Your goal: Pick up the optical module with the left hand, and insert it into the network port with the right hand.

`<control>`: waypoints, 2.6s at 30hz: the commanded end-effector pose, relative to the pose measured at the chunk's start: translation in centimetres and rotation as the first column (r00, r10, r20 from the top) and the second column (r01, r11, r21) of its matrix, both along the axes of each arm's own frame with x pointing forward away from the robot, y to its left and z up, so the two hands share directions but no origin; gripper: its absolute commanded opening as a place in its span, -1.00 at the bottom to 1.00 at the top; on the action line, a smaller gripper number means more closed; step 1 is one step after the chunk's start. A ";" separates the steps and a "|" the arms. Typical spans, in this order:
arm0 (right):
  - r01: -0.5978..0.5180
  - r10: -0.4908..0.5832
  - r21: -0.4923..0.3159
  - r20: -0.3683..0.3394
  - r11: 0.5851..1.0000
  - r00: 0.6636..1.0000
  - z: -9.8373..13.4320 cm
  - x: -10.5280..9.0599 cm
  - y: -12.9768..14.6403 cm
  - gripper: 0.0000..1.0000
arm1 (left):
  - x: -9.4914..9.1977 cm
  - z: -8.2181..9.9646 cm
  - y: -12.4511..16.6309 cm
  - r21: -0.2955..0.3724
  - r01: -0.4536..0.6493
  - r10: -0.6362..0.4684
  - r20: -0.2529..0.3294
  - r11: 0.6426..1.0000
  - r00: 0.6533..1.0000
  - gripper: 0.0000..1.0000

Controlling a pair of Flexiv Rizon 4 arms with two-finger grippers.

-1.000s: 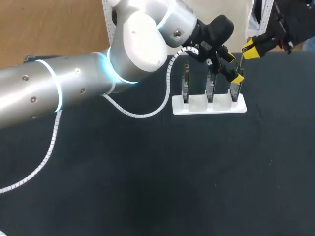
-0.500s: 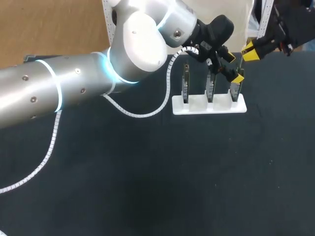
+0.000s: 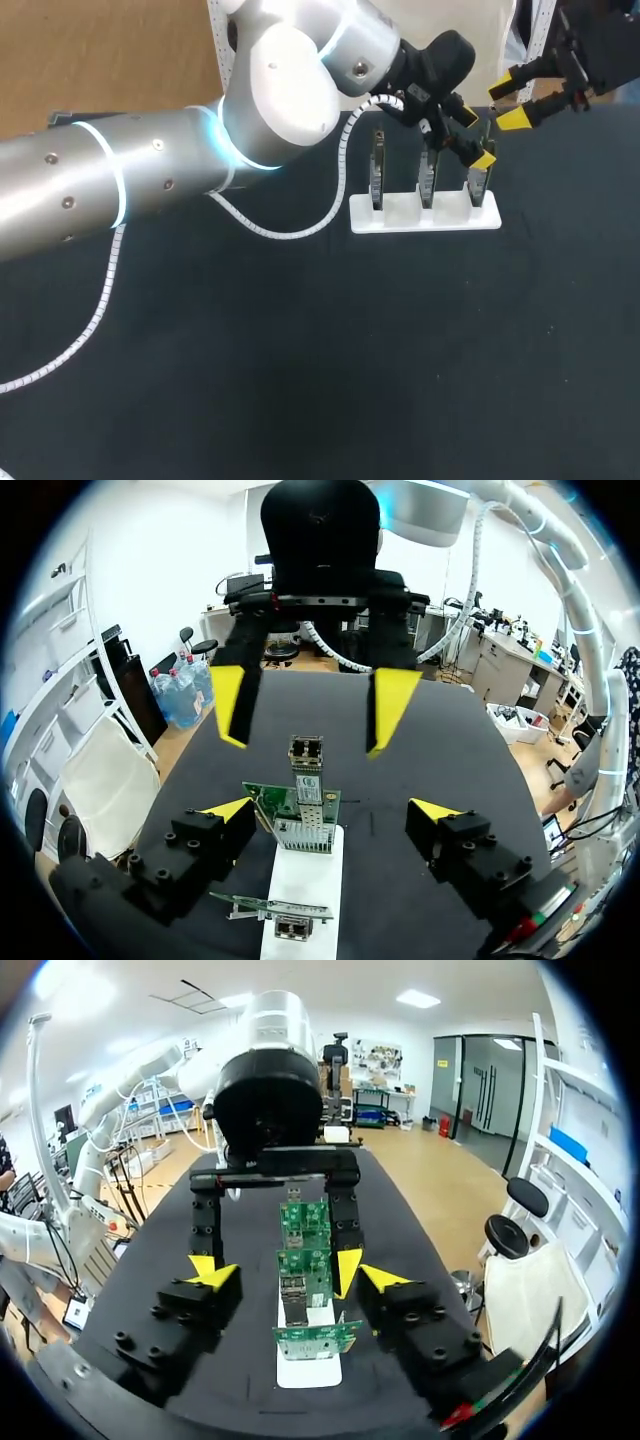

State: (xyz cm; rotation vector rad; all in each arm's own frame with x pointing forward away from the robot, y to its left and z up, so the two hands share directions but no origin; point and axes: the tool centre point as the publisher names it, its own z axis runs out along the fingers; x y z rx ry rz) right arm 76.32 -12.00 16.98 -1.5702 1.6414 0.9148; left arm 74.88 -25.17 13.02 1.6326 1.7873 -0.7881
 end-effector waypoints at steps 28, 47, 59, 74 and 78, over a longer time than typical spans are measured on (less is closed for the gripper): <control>-0.061 0.060 0.031 0.025 0.998 0.998 1.5 0.5 0.6 -1.00 | 0.1 0.1 -0.1 0.005 0.000 0.000 -0.002 1.000 1.000 1.00; -0.063 0.063 0.016 -0.024 0.998 0.998 -0.1 0.3 0.5 -1.00 | 0.1 0.1 -0.1 0.005 0.000 0.000 -0.002 1.000 1.000 1.00; -0.065 0.065 0.000 -0.068 0.998 0.996 -1.8 -0.1 0.7 -1.00 | 0.1 0.1 -0.1 0.005 0.000 0.000 -0.002 1.000 1.000 1.00; -0.061 0.060 -0.001 -0.097 0.998 0.993 -3.0 -0.6 0.5 -1.00 | 0.1 0.1 -0.1 0.005 0.000 0.000 -0.002 1.000 1.000 1.00; -0.062 0.062 -0.001 -0.102 0.998 0.993 -3.2 -0.7 0.5 -1.00 | 0.1 0.1 -0.1 0.005 0.000 0.000 -0.002 1.000 1.000 1.00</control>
